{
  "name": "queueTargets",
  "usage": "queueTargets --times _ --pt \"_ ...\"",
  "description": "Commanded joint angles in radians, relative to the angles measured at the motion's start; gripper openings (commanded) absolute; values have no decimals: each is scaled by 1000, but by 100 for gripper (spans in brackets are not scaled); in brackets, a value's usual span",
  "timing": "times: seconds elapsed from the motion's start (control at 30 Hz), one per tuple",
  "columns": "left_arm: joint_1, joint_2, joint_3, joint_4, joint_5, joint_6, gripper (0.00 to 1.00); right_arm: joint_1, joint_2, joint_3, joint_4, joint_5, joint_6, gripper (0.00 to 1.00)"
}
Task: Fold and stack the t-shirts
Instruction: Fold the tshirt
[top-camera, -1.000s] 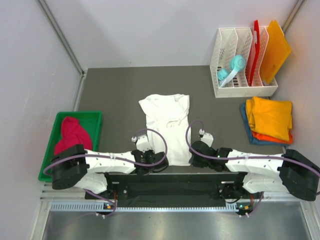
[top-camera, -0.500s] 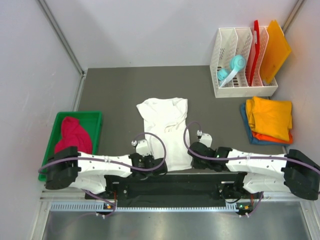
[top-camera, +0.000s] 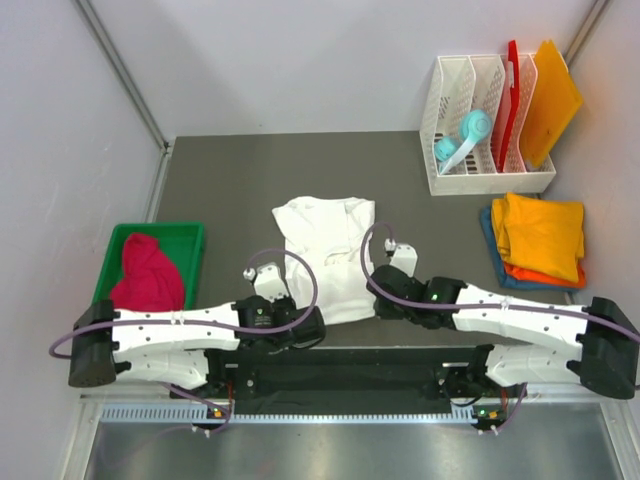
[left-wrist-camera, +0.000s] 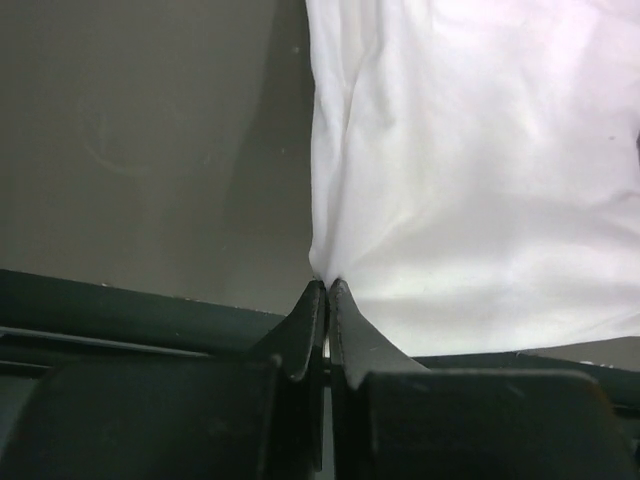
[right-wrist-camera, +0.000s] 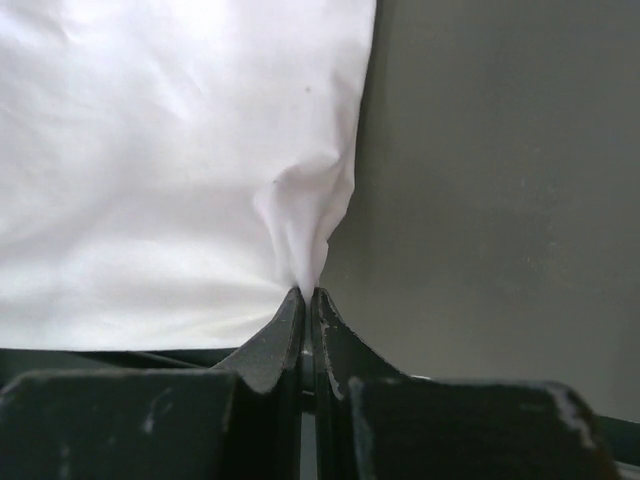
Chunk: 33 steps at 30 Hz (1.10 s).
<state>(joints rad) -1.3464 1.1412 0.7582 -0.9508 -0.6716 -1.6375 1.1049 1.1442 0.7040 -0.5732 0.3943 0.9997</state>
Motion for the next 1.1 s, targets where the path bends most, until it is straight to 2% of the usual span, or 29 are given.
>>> queueTargets --times 0.0,0.17,0.27,0.47,0.6,0.8,1.07 --pt "6 15 95 -114 -144 48 0 -37 23 112 -57 95 -94 0" --pt "72 68 165 -71 -209 183 0 -120 80 195 -33 98 -165 0" --pt "156 65 164 50 -198 327 0 -181 117 226 1 81 -216 0" --pt "418 98 178 305 -126 645 0 -313 236 343 58 60 -341 0" --pt "550 194 225 454 -73 862 0 -378 371 490 78 49 -400 0" --pt "687 388 361 579 6 1010 0 -459 573 701 82 15 -437 0" --pt "786 587 535 647 64 1071 0 -528 779 925 81 -15 -447 0"
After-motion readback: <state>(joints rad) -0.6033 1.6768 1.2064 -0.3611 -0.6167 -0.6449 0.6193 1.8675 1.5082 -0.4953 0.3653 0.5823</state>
